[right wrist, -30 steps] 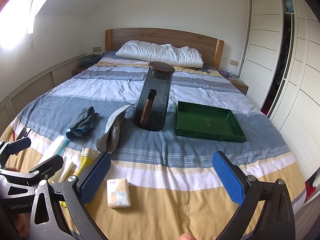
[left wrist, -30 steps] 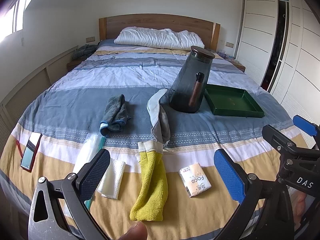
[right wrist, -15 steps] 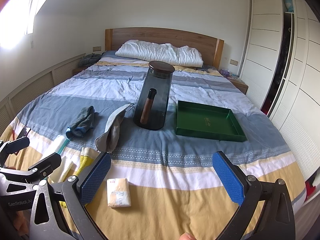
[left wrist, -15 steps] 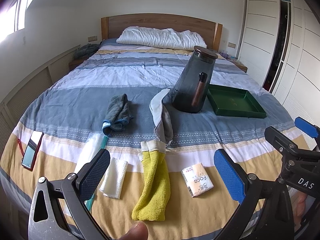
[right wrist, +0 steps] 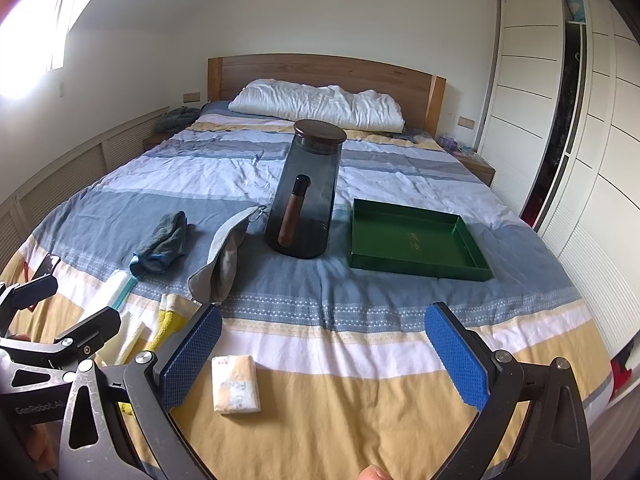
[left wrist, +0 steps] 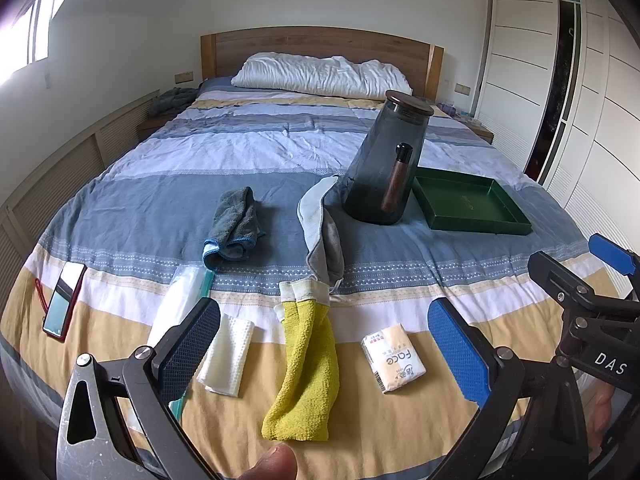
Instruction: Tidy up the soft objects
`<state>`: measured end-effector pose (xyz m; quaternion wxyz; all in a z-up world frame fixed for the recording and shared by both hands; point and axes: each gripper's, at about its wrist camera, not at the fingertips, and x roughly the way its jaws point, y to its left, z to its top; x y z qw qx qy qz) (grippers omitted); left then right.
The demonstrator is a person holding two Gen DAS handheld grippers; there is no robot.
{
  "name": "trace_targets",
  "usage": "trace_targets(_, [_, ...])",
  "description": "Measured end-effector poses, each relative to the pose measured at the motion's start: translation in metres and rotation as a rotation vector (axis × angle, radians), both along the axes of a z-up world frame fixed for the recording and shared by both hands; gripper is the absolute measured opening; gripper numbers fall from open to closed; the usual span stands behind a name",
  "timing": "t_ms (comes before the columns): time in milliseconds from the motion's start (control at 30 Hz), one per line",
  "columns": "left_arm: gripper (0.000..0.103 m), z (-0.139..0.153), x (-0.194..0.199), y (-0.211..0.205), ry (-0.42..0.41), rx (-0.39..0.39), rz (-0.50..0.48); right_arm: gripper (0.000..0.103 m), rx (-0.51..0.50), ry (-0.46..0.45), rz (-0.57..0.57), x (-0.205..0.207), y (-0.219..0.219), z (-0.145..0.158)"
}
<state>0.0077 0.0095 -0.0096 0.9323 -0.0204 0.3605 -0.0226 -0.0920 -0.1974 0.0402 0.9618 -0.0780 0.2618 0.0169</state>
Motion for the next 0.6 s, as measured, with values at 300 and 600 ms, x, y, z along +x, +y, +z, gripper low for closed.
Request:
trace_targets(300, [0.102,0.0005,-0.0003,-0.0022,-0.002,0.000,0.005,0.103,0.001,0.001,0.001,0.0000,0.0002,0.0001])
trace_targets(600, [0.102,0.0016,0.0007,0.0003,-0.002,0.001,0.008,0.103,0.005,0.005,0.000,0.0014,-0.0001,-0.0019])
